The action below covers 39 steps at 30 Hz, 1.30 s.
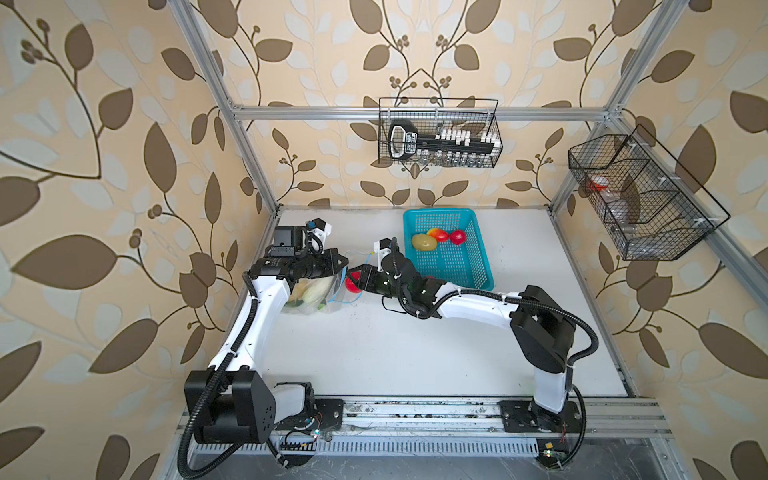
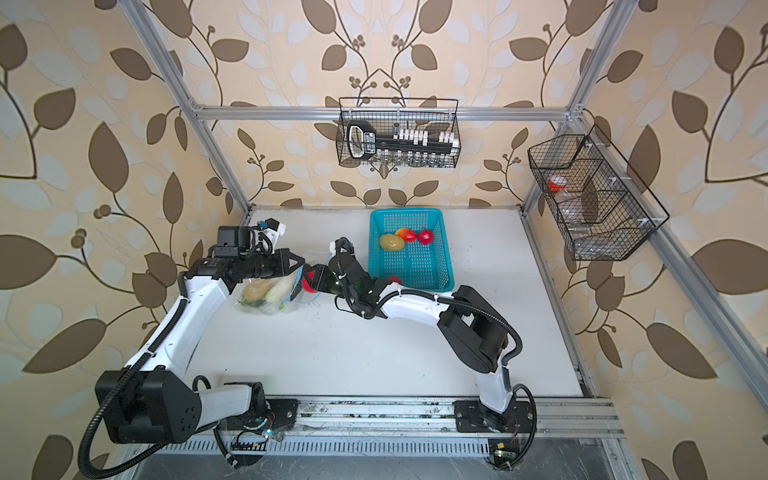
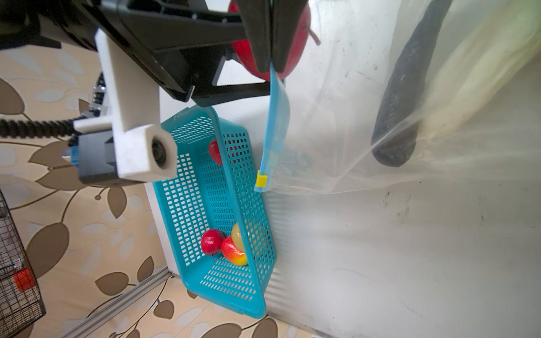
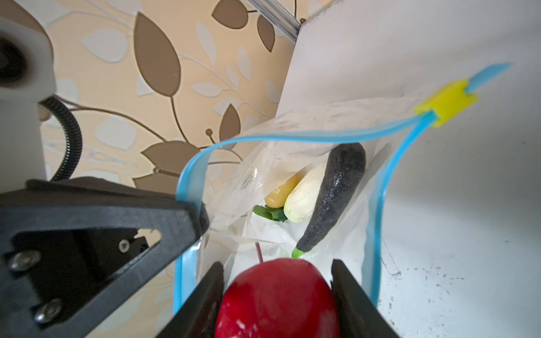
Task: Place the food in the zip-top bag and seal the zipper
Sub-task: 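Carry the red radish out of the basket toward the bag opening, then lower the red radish into the bag and open the right gripper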
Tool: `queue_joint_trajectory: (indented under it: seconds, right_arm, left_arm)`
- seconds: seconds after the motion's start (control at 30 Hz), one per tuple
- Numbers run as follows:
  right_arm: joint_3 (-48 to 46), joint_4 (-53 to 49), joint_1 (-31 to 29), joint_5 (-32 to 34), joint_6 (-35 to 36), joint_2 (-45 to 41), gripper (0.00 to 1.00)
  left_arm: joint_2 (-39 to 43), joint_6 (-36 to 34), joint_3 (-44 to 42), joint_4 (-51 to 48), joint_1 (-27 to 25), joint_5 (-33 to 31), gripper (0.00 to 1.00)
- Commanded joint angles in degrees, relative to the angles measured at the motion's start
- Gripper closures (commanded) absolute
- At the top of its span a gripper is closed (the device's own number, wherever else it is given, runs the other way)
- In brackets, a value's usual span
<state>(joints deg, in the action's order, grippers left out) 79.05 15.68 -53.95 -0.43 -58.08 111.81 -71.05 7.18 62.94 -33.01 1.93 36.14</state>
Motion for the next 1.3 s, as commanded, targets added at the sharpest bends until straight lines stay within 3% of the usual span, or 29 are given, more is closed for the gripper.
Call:
queue_joint_trajectory:
  seconds: [0.0, 0.53, 0.83, 1.03, 1.27]
  right_arm:
    - [3.2, 0.1, -0.4, 0.4, -0.8, 1.9, 0.84]
    - [13.1, -3.3, -1.3, 0.2, -0.8, 8.8, 0.82]
    - [15.3, -3.7, -1.2, -1.1, -0.8, 10.3, 0.49]
    - [14.5, -3.4, -1.1, -1.2, -0.5, 9.3, 0.19]
    - [12.1, -3.0, -1.0, -0.2, 0.1, 6.7, 0.16]
  left_arm:
    - [2.4, 0.5, 2.6, -0.4, 0.2, 2.8, 1.0]
    - [3.1, 2.3, 4.2, -0.7, 0.2, 4.8, 1.0]
    - [3.1, 2.5, 4.4, -0.8, 0.3, 4.8, 1.0]
    - [2.9, 2.4, 4.0, -0.6, 0.3, 4.2, 1.0]
    - [3.0, 1.9, 3.5, -0.3, 0.2, 3.4, 1.0]
